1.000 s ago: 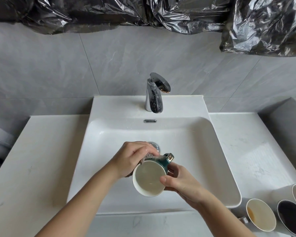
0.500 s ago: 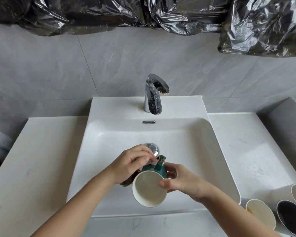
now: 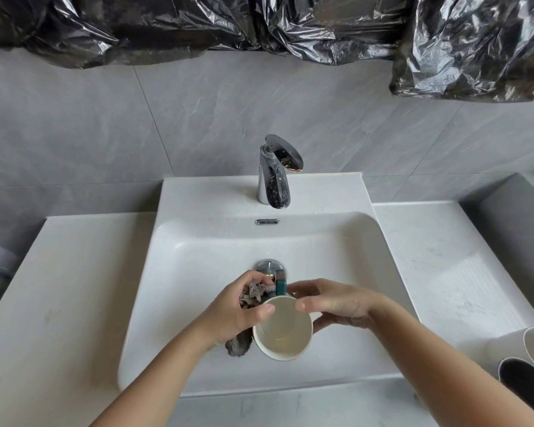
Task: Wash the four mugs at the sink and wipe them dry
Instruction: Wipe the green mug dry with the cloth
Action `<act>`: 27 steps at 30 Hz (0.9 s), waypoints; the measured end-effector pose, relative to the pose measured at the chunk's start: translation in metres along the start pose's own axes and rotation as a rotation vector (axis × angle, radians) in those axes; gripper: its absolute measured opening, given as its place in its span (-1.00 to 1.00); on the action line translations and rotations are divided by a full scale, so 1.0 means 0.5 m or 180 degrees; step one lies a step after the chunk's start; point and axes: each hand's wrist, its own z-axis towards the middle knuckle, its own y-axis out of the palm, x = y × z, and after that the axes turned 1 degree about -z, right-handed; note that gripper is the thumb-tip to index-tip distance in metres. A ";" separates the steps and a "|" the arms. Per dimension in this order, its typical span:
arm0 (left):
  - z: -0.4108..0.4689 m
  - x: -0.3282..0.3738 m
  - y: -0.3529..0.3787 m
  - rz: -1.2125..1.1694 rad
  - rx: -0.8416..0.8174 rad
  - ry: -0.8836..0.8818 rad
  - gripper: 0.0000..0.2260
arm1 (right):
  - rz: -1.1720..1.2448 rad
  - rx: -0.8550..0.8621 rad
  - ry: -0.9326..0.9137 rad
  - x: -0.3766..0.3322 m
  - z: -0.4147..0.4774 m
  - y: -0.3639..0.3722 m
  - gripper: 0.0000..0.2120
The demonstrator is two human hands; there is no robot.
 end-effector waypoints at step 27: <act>0.014 0.030 0.022 -0.0597 0.1452 0.0611 -0.88 | 0.1558 0.1042 -0.1074 0.066 0.010 0.082 -0.10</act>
